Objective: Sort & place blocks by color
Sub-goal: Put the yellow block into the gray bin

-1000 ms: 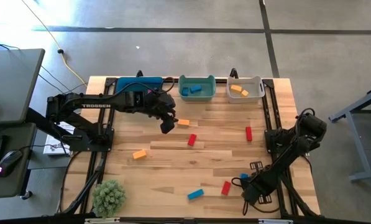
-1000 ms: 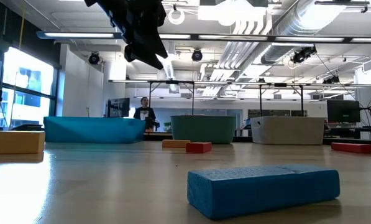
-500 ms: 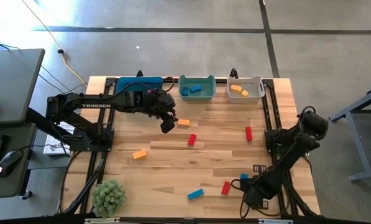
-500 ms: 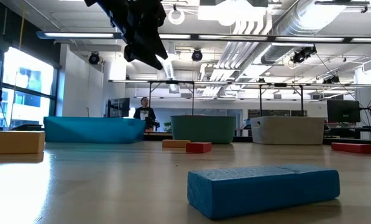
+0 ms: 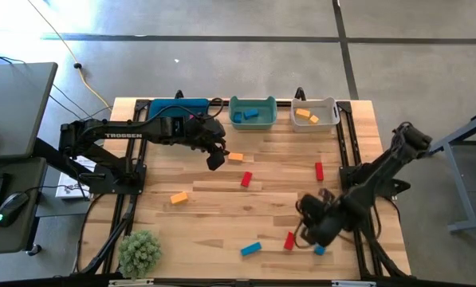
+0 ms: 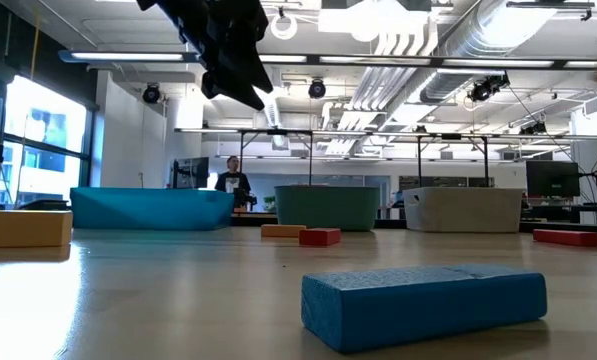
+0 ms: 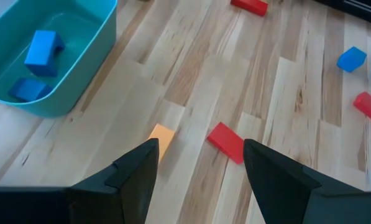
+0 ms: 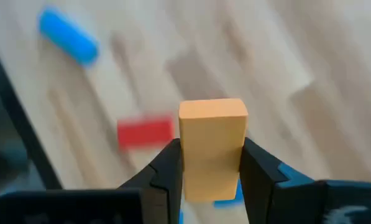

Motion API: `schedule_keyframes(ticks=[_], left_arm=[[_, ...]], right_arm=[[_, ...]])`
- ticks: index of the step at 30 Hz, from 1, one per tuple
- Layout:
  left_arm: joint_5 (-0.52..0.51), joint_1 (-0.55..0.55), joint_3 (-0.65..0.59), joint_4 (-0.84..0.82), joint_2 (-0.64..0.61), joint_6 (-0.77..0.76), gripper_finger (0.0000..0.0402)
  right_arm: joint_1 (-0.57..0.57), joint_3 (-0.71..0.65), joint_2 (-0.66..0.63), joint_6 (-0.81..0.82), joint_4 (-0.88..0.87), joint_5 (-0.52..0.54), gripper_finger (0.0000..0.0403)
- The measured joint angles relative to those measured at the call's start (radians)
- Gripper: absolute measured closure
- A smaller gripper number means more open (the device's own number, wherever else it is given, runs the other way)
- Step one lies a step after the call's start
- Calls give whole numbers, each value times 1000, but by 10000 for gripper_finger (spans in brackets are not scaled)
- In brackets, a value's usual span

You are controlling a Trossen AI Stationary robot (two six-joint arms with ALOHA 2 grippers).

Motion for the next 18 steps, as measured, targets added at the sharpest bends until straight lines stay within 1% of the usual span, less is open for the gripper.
schedule_keyframes(ticks=[3,9,13,18], left_arm=[[0,0,0,1,0,0,177],[-3,0,0,1,0,3,177],[-44,10,0,2,0,3,177],[-114,47,0,25,0,4,177]], right_arm=[[-74,0,-50,-53,-3,64,308],[-269,0,-142,-184,-2,135,308],[-415,0,-188,-295,-1,184,308],[-611,0,-217,-460,27,268,308]])
